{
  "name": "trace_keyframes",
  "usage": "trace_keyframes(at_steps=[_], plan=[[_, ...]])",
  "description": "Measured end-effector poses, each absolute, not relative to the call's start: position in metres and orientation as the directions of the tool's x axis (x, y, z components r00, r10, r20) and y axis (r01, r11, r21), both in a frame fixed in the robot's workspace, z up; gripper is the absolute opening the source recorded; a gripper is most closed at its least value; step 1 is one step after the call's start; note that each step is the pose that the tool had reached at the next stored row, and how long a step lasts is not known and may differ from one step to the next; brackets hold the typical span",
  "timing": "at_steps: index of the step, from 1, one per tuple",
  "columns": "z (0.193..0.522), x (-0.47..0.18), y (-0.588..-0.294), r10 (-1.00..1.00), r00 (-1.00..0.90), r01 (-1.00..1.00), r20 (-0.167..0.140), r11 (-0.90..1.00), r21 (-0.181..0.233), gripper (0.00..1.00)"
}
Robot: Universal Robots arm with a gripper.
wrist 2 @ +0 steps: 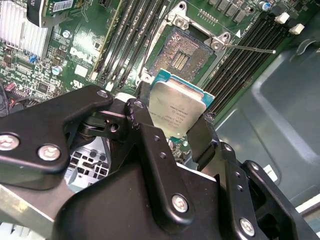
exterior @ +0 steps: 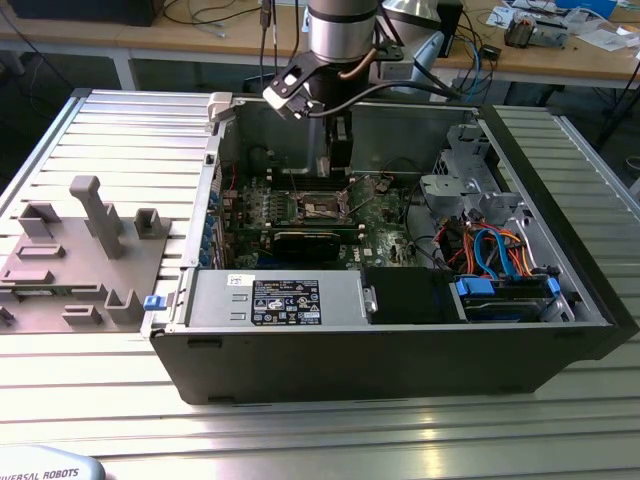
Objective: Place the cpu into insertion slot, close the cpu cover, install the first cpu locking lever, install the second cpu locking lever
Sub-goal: 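Place the cpu into insertion slot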
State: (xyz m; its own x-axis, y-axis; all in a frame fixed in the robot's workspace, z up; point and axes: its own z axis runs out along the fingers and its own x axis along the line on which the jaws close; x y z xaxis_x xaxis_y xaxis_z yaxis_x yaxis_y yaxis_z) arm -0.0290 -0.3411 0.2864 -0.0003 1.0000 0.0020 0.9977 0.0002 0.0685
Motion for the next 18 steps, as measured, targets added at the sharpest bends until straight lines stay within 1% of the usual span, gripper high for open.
trace_keyframes(at_steps=[18], plan=[[0.2796, -0.0299, -0.3409, 1.000, -0.030, 0.997, 0.002, 0.030, 0.068, 0.54]])
